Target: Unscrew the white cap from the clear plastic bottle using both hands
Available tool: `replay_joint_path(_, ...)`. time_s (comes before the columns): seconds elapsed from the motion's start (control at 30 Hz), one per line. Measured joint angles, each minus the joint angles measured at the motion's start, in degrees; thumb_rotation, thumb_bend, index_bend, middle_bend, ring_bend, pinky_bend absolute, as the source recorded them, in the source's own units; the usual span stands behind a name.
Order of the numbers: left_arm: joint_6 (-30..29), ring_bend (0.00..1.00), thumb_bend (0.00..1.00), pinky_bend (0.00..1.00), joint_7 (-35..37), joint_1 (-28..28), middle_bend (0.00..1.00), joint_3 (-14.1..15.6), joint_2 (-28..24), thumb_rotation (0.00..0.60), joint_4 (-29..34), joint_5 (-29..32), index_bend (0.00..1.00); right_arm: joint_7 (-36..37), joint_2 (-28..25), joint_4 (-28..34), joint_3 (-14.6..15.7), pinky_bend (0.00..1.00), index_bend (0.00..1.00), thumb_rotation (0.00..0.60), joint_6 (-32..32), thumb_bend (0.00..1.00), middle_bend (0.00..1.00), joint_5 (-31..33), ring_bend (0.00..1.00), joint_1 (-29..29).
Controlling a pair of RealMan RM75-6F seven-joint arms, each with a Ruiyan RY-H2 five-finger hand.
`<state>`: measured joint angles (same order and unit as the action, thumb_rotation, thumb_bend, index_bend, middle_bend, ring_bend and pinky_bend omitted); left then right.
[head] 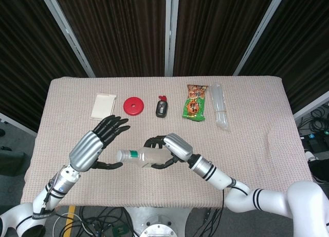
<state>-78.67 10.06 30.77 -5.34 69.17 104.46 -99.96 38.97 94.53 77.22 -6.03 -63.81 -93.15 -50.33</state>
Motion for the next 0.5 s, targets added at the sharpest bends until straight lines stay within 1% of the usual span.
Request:
replay_joint_path(0.17,-0.1,0.00,0.00,0.02,0.1,-0.5,0.04,0.5,0.2,0.600,-0.8,0.5,0.10,0.2,-0.3,0.3,0.1,0.55,0.59,0.600,-0.4,0.33,0.52,-0.2,0.42,0.2)
replay_joint_path(0.5,-0.5,0.00,0.00,0.02,-0.4,-0.3,0.04,0.0,0.6,0.600,-0.1,0.0,0.10,0.1,0.0,0.1,0.3,0.55,0.59,0.600,0.5,0.33,0.53,-0.1,0.42,-0.2)
